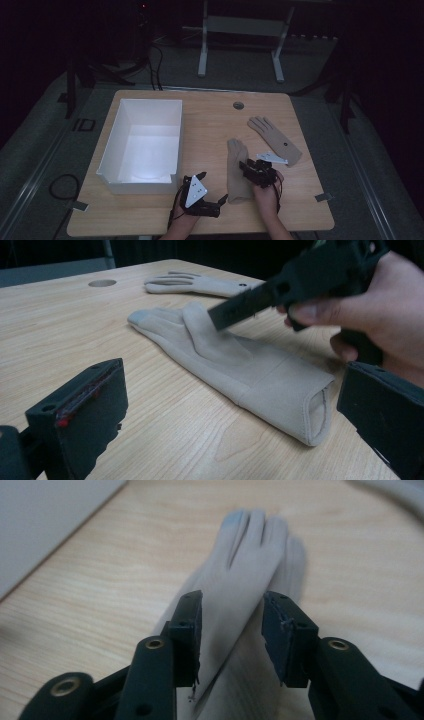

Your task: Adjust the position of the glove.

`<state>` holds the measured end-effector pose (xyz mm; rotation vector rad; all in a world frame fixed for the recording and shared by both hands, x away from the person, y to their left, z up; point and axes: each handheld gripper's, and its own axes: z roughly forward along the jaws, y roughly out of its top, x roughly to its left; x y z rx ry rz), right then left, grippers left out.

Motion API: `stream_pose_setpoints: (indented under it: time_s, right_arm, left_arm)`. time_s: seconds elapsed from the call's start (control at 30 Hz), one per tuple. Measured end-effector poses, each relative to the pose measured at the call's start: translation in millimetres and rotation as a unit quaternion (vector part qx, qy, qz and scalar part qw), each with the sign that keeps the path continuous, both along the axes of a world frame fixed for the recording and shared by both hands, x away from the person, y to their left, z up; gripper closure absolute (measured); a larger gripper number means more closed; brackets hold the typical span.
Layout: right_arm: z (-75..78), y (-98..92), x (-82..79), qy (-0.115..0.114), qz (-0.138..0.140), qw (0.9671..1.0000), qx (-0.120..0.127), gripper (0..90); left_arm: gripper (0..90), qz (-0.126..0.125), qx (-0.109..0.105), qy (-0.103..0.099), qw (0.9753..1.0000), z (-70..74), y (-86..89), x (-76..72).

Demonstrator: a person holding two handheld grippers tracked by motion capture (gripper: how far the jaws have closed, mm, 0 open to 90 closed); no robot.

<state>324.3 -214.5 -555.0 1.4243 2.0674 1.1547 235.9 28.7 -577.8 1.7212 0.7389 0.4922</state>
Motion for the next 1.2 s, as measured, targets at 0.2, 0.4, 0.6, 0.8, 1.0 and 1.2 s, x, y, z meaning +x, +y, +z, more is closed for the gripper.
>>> stream_pose_setpoints:
  time_s: [0.2, 0.4, 0.6, 0.8, 1.0, 1.2]
  right_arm:
    - [24.7, -12.8, 8.4, -0.039, 0.026, 0.9988, -0.012, 57.2]
    - [37.1, -39.9, 16.1, -0.065, 0.048, 0.9966, -0.016, 56.0]
    - [46.1, -74.4, 26.8, -0.067, 0.044, 0.9965, -0.027, 55.9]
    - [56.4, -103.1, 35.7, -0.072, 0.055, 0.9949, -0.044, 55.2]
    - [57.0, -123.3, 52.1, -0.066, 0.063, 0.9933, -0.072, 53.7]
    - [47.8, -133.4, 67.8, -0.055, 0.053, 0.9941, -0.077, 51.4]
  left_arm:
    - [0.4, -0.001, -0.001, 0.0, 1.0, 0.0, -0.1, 0.0]
    - [0.4, -0.002, -0.002, 0.001, 1.0, 0.0, 0.2, 0.3]
    - [0.4, -0.002, 0.0, 0.001, 1.0, 0.0, 0.2, 0.1]
    - [0.4, -0.001, -0.001, 0.002, 1.0, 0.0, 0.2, 0.2]
    - [0.4, -0.001, -0.003, 0.001, 1.0, 0.0, 0.5, 0.1]
    - [0.3, 0.0, -0.004, -0.001, 1.0, -0.1, 0.6, -0.2]
